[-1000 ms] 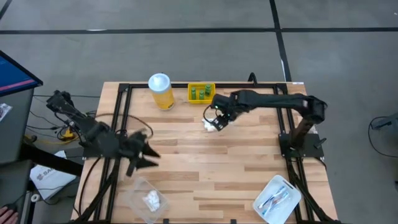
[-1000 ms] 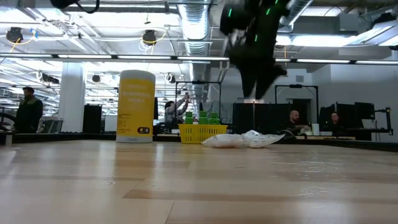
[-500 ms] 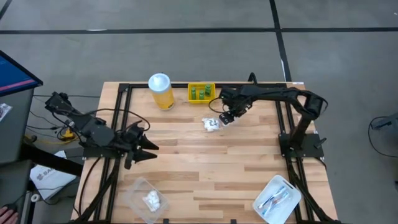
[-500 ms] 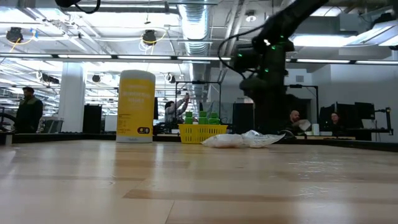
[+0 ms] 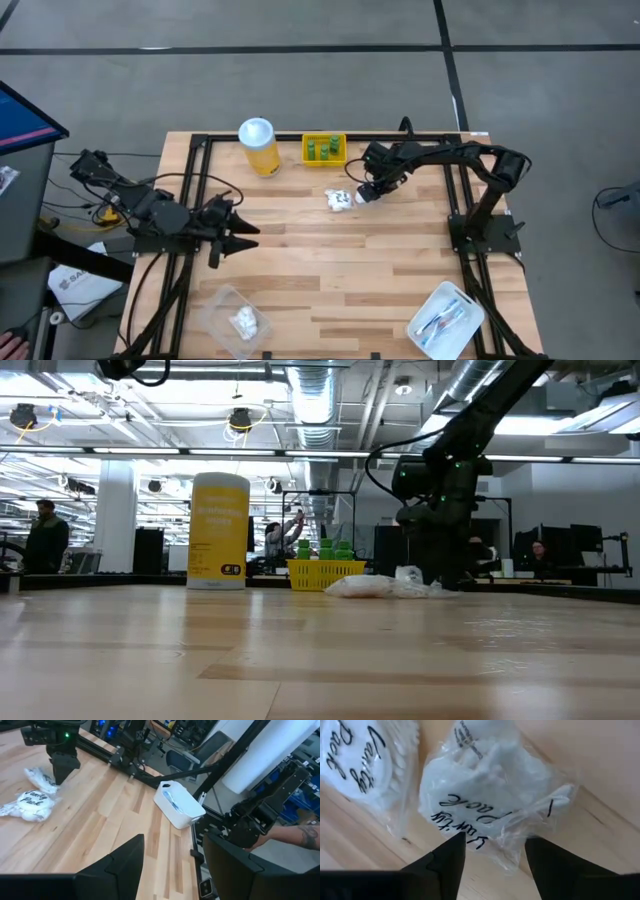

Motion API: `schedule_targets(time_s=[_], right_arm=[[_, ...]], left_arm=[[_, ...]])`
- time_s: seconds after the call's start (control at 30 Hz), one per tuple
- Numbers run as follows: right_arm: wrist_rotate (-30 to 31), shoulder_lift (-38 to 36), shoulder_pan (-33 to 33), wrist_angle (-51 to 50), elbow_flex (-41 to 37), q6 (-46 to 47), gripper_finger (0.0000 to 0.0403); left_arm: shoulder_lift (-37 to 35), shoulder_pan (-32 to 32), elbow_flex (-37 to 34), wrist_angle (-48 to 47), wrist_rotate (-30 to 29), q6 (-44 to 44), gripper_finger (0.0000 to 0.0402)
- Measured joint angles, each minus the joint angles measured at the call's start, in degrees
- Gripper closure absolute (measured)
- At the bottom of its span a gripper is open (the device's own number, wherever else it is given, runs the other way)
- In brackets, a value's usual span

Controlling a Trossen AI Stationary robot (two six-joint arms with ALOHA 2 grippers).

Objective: Pick & Place Travel size toiletries
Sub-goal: Put the right white cotton pack into the transparent bin

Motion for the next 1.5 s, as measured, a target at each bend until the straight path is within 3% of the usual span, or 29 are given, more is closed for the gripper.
schedule_targets(time_s=[0.13,0.43,0.63,0.83,1.13,1.3,1.5], right_arm=[[-1.02,0.00,0.01,-0.35,0.00,-0.63,0.0247],[-1.02,0.00,0.11,-0.54,0.00,-2.30,0.0395],[-1.00,-0.35,0.51,-1.09,-0.02,-2.56,0.0400],[-0.82,-5.55,3.19,-1.57,-0.03,-1.54,0.0402],[2.67,-18.00,9.41,1.74,0.00,5.78,0.0403],[5.33,-22.77,12.62,9.30,0.00,10.55,0.0403],[8.11,-25.12,15.43,19.99,0.04,12.83,0.0403]], left_arm=[[0.00,0.36,0.00,0.01,-0.01,0.00,0.0202],[0.00,0.40,0.00,0.01,-0.02,0.18,0.0202],[0.00,0.40,0.00,0.10,-2.15,3.86,0.0202],[0.00,1.69,0.00,0.51,-4.59,5.57,0.0196],[2.03,10.08,-0.09,2.64,-4.76,5.57,0.0127],[6.73,15.54,-3.86,17.26,-3.21,5.55,0.0108],[13.82,22.32,-10.04,40.39,4.04,1.81,0.0110]])
